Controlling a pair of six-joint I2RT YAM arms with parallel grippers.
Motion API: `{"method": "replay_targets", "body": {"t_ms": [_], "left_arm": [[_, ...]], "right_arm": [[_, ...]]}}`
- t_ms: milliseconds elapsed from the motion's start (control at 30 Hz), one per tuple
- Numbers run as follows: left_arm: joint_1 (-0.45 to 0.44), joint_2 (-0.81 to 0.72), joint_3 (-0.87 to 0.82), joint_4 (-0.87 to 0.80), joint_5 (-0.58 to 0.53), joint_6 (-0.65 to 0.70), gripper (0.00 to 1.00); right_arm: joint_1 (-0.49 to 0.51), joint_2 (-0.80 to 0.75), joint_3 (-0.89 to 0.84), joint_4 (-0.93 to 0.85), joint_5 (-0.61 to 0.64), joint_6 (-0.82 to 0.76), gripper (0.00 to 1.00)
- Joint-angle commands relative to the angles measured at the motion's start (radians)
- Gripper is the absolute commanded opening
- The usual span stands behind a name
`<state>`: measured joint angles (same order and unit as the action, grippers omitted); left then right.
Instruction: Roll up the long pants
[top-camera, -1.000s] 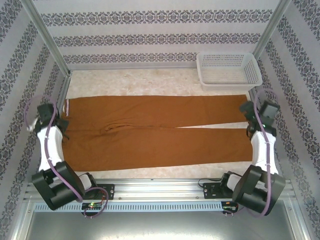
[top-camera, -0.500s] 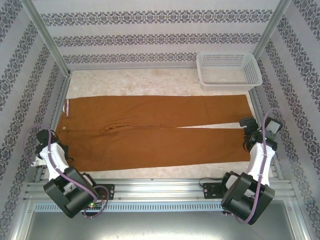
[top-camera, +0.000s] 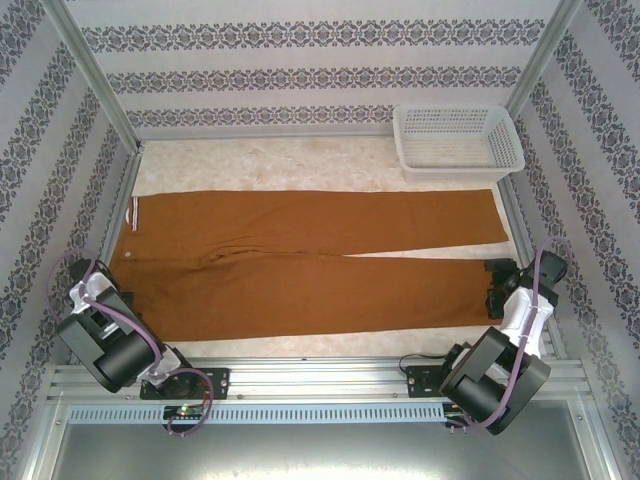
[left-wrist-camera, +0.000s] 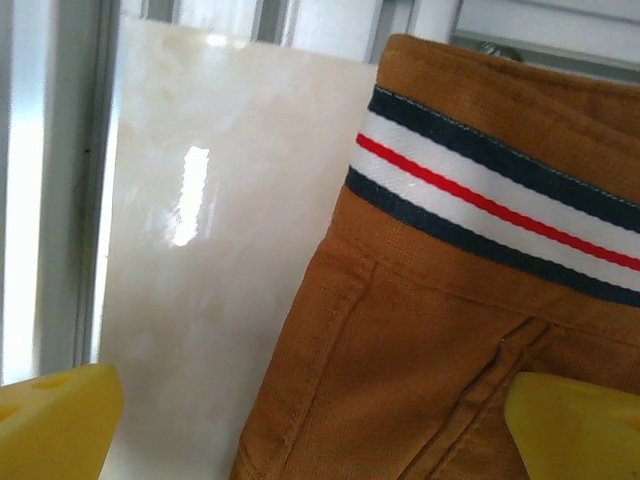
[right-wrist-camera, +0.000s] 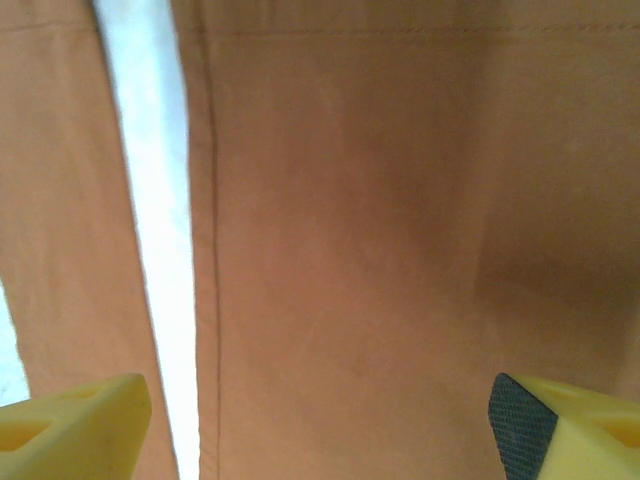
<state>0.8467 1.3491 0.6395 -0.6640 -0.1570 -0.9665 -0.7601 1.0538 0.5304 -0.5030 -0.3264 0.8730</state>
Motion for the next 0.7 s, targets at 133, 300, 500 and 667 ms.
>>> {"method": "replay_targets", "body": {"t_ms": [133, 300, 500, 667], "left_arm": [[0.008, 0.051, 0.030, 0.073, 0.027, 0.018, 1.00], [0.008, 0.046, 0.029, 0.078, 0.054, 0.017, 1.00], [0.008, 0.042, 0.012, 0.095, 0.083, 0.012, 1.00], [0.008, 0.025, -0.012, 0.121, 0.122, -0.001, 1.00]], "right_arm": [[-0.062, -0.087, 0.052, -0.252, 0.166, -0.025, 0.91], [-0.091, -0.130, 0.058, -0.342, 0.194, -0.040, 0.91], [-0.108, -0.096, -0.034, -0.282, 0.178, -0.009, 0.86], [-0.108, -0.032, -0.088, -0.187, 0.158, 0.007, 0.80]]}}
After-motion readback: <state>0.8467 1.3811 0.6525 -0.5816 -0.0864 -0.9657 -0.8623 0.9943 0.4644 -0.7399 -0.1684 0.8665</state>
